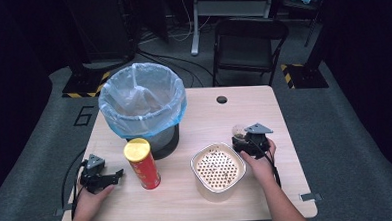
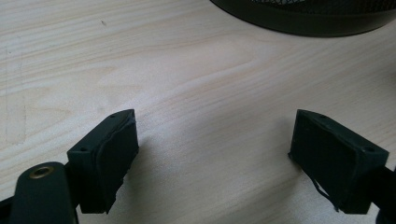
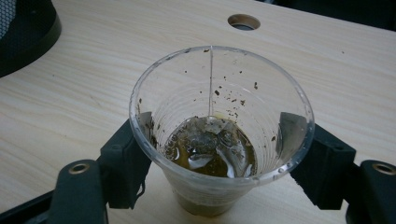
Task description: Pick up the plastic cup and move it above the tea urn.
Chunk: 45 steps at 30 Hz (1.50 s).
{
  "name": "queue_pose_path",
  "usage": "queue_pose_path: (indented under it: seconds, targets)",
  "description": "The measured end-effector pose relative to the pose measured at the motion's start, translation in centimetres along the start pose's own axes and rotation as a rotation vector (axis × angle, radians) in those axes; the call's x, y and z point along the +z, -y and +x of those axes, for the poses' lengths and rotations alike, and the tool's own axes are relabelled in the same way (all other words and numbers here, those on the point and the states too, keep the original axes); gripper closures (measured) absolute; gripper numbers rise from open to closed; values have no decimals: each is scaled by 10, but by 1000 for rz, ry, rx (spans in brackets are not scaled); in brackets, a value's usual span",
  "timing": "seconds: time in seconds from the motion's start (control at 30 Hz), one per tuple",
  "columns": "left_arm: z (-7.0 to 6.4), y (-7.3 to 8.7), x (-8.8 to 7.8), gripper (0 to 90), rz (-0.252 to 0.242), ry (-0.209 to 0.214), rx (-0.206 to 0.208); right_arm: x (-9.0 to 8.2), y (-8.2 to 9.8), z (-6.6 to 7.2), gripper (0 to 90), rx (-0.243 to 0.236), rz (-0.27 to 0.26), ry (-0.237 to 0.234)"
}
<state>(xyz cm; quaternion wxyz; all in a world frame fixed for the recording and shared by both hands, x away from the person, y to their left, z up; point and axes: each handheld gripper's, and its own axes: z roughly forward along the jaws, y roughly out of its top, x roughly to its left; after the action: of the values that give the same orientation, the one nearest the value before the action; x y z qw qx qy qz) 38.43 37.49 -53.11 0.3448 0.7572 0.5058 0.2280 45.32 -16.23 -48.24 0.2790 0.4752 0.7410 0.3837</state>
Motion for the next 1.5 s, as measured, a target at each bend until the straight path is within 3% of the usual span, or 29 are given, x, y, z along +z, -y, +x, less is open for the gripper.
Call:
queue_pose_path:
  seconds: [0.2, 0.47, 0.63, 0.87, 1.0, 1.13, 1.37, 1.5]
  targets:
    - [0, 0, 0, 147, 0, -2, 0, 4, 1, -2, 265, 1, -27, -30]
    - [0, 0, 0, 147, 0, -2, 0, 10, 1, -3, 254, -10, -36, -32]
    - [0, 0, 0, 147, 1, -3, 0, 14, -2, -3, 234, -8, -22, -28]
    - [0, 0, 0, 147, 1, -3, -1, 17, -4, -3, 276, -12, -17, -59]
    - [0, 0, 0, 147, 1, -2, -1, 12, -5, -1, 275, -41, -29, -59]
    - [0, 0, 0, 147, 0, -2, -1, 3, -8, -2, 275, -31, -61, -88]
    - [0, 0, 0, 147, 1, -3, -2, -10, -16, -2, 276, -58, -58, -110]
    - [0, 0, 0, 147, 1, -4, -2, -18, -22, 0, 262, -80, -82, -93]
